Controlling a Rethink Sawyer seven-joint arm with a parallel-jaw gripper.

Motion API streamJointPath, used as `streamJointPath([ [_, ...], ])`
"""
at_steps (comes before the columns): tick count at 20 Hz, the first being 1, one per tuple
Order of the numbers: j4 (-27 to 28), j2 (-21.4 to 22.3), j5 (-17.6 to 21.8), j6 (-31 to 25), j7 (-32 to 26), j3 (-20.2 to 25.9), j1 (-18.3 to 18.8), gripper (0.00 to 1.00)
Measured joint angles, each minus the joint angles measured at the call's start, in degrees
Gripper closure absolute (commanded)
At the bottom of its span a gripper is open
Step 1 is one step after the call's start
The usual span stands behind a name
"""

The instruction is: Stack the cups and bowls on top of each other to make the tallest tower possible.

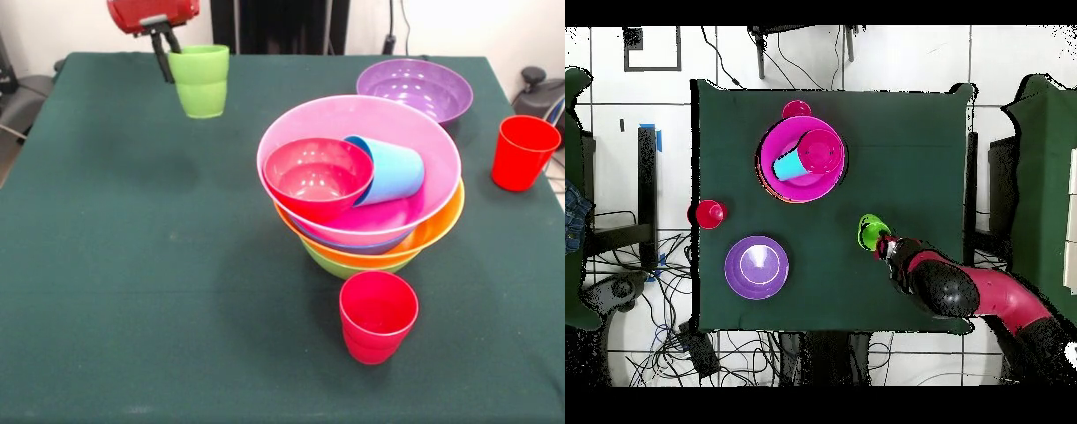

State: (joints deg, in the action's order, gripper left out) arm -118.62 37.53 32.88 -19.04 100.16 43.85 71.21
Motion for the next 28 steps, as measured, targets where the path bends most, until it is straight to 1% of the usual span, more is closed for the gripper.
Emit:
streamJointPath([
  [4,-0.01,0.15,-2.66,-5.58,0.0,5.64,1.04,1.0],
  [6,0.03,0.19,-3.09,-6.65,0.0,7.2,1.0,1.0],
  [8,0.6,0.29,-3.64,-8.3,0.0,10.27,0.53,1.0],
  [12,1.69,0.44,-3.78,-9.13,0.0,11.92,-0.1,1.0],
  [16,5.0,0.35,-3.64,-9.26,0.0,13.97,-1.53,1.0],
  [23,11.64,-1.32,-3.4,-9.31,0.0,14.41,-4.07,1.0],
  [25,14.27,-2.2,-3.33,-10.0,0.0,14.4,-5.18,1.0],
  [28,16.27,-2.73,-3.23,-11.06,0.0,14.11,-6.28,1.0],
])
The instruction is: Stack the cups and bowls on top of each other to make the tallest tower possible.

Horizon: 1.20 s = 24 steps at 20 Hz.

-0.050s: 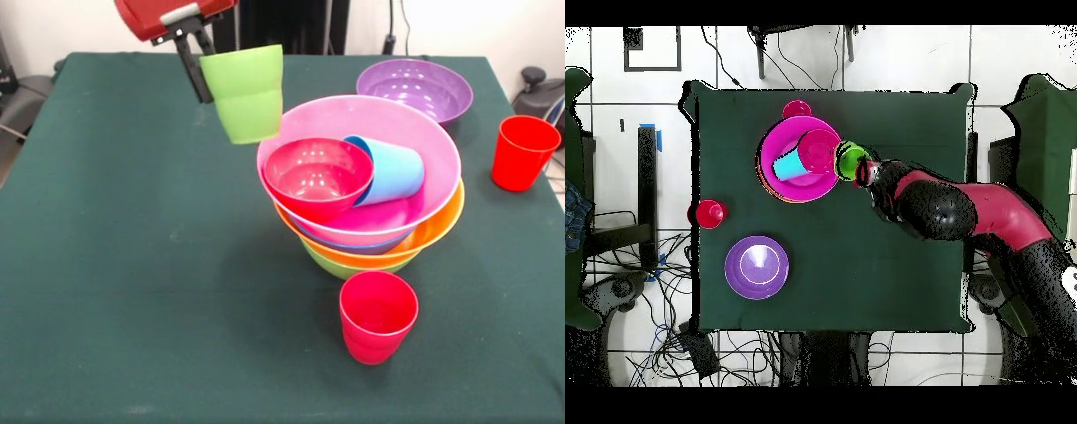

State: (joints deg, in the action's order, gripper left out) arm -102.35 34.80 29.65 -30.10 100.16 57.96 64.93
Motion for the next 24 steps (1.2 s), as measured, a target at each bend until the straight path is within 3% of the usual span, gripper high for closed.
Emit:
streamJointPath([
  [5,2.98,-0.29,0.15,-2.96,0.0,-1.2,-3.14,1.0],
  [24,5.12,-1.1,-0.61,-8.29,0.0,-6.38,-12.08,1.0],
])
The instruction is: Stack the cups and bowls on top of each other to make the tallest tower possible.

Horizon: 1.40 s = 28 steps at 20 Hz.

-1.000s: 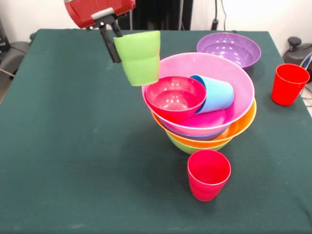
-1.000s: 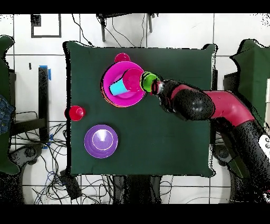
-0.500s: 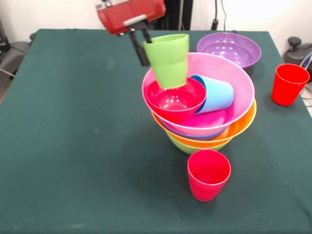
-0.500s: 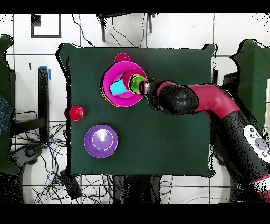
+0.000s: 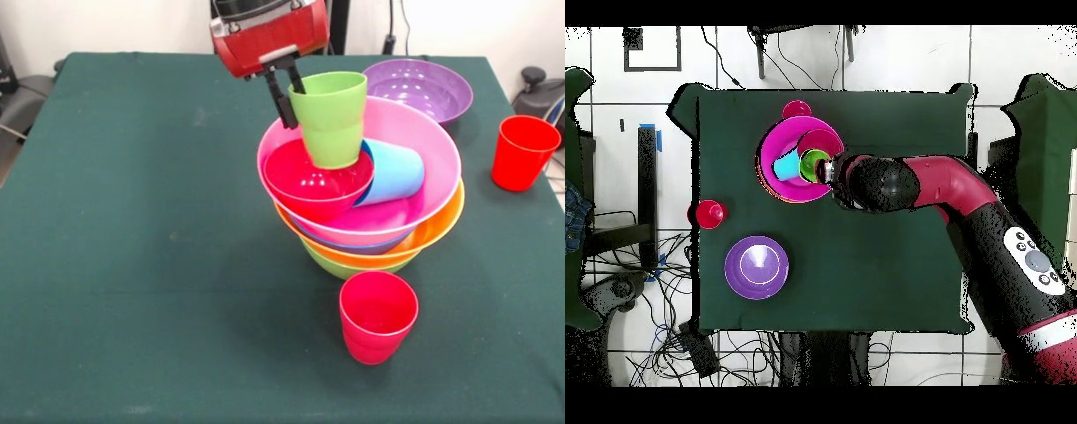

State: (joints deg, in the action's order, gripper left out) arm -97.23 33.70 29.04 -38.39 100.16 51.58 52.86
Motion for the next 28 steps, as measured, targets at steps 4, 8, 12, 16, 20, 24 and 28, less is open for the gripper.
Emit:
streamJointPath([
  [4,0.97,-0.65,-0.11,-0.31,0.0,-1.62,-0.67,1.0],
  [8,1.47,-1.39,-0.35,-0.29,0.0,-2.74,-0.71,1.0],
  [12,1.77,-1.46,-0.64,-0.28,0.0,-3.55,-0.72,1.0],
  [16,1.89,-1.46,-1.24,-0.27,0.0,-4.25,-0.74,1.0],
  [20,1.89,-1.46,-2.23,-0.29,0.0,-4.64,-0.75,1.0],
  [24,1.89,-1.45,-3.07,-0.31,0.0,-4.77,-0.88,0.0],
  [28,1.9,-0.57,-4.77,-2.58,0.0,-5.07,-1.62,0.0],
])
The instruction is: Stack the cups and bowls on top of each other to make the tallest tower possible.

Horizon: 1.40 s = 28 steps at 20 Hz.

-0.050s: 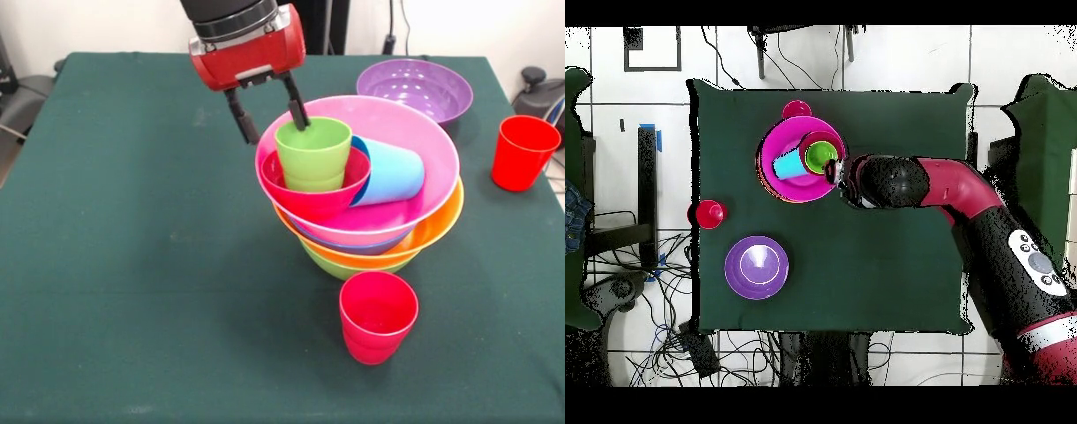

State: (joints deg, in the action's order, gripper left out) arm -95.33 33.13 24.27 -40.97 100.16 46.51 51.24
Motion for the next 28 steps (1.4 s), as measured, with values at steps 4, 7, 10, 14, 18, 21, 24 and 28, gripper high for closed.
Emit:
streamJointPath([
  [4,0.11,0.83,-1.45,-2.93,0.0,0.0,-0.65,0.0],
  [7,0.77,1.6,-2.35,-5.64,0.0,0.0,-1.46,0.0],
  [10,1.73,1.88,-3.08,-7.08,0.0,0.01,-2.09,0.0],
  [14,2.86,2.5,-3.5,-8.11,0.0,0.01,-2.55,0.0],
  [18,2.99,3.21,-3.93,-9.37,0.0,-0.01,-2.48,0.0],
  [21,2.53,4.42,-4.41,-10.35,0.0,-0.02,-2.52,0.0],
  [24,1.54,6.12,-5.17,-11.07,0.0,-0.44,-2.79,0.0],
  [28,-1.3,9.32,-6.78,-11.62,0.0,-0.83,-3.08,0.0],
])
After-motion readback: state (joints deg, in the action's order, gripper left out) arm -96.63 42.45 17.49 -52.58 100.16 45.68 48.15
